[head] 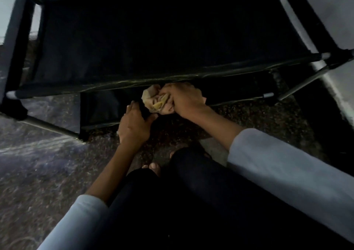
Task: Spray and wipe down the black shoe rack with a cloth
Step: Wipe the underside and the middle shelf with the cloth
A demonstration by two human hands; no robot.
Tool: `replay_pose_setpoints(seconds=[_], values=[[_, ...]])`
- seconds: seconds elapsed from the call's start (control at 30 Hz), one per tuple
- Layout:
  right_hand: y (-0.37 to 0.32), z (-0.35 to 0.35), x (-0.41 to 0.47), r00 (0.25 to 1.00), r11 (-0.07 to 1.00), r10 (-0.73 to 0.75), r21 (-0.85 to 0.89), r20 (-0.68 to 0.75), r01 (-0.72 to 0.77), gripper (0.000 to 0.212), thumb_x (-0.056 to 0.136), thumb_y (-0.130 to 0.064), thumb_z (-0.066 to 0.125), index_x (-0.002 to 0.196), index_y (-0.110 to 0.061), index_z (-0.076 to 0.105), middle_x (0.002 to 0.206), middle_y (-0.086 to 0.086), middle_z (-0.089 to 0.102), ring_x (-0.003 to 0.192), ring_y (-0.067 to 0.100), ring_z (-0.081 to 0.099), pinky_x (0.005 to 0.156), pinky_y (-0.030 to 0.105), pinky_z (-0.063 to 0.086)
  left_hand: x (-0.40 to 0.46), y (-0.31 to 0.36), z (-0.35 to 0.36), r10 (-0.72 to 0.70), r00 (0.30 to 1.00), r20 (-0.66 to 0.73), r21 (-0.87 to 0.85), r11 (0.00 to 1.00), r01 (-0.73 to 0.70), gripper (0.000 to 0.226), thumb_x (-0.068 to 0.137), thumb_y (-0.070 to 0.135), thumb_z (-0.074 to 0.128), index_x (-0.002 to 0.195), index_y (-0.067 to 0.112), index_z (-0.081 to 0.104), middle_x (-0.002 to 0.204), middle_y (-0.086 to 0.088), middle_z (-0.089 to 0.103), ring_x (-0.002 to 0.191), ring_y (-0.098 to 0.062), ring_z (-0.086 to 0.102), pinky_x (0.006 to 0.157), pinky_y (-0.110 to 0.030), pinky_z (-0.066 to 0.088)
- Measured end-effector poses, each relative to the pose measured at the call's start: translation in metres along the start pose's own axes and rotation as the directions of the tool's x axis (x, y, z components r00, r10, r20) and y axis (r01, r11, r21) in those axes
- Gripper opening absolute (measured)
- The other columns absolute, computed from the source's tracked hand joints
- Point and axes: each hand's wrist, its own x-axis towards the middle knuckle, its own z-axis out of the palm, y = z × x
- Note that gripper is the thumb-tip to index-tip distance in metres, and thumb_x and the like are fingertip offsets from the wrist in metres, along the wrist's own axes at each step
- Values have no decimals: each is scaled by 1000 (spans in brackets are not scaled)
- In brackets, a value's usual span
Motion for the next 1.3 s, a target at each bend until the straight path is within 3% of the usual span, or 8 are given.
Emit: replay_pose_setpoints(seconds=[0.17,0.4,0.5,0.7,0.9,1.1,1.2,1.3], values=[[76,-29,-19,966,968,250,-19,-71,-252,35,95,-33,50,130,-33,56,136,11,53,125,33,48,97,35,41,9,2,6,-59,998,22,55,997,58,67,87,39,62,138,3,37,141,-21,42,127,-40,42,102,-51,37],[109,-46,-18,817,827,560,44,-135,-560,35,93,-23,55,122,-4,58,132,20,52,124,37,47,98,40,41,10,8,6,-67,997,22,73,995,66,67,87,31,64,140,1,34,146,-20,36,135,-37,33,108,-51,31],[74,-36,-18,869,881,464,-9,-174,-472,34,97,-22,46,126,-8,57,134,16,53,125,33,48,99,37,40,13,6,7,-38,998,41,58,998,35,72,87,28,65,143,2,29,149,-19,32,138,-36,28,111,-51,27],[7,0,-15,990,993,-120,-13,-73,120,35,92,-32,50,126,-29,59,131,-2,57,118,24,52,88,27,38,14,3,10,-32,998,52,23,999,31,74,87,27,65,144,0,26,149,-20,31,138,-35,28,111,-50,24],[71,-21,-18,979,982,189,3,-81,-189,37,96,-32,47,132,-29,54,135,10,54,123,31,50,96,35,42,17,1,7,-42,997,63,22,999,41,73,86,31,66,143,3,30,148,-18,35,136,-35,32,108,-52,30],[148,-44,-34,812,850,524,94,-257,-519,29,89,-15,57,116,-6,61,122,21,58,115,41,54,90,47,46,19,2,8,-54,996,78,-35,998,57,73,82,32,70,140,3,35,143,-19,40,133,-38,36,106,-55,33],[134,-32,-31,800,846,511,20,-316,-533,25,93,-13,48,113,-6,62,120,18,60,114,37,55,88,43,47,17,18,10,-81,996,44,-216,972,89,69,74,23,78,131,2,44,130,-19,52,123,-36,47,103,-48,40],[106,-10,-26,940,969,241,-2,-242,-249,34,90,-19,49,121,-21,62,125,9,60,115,33,55,92,39,49,7,39,21,-36,998,51,-211,976,46,75,76,31,77,135,2,41,135,-20,47,125,-38,44,105,-48,37]])
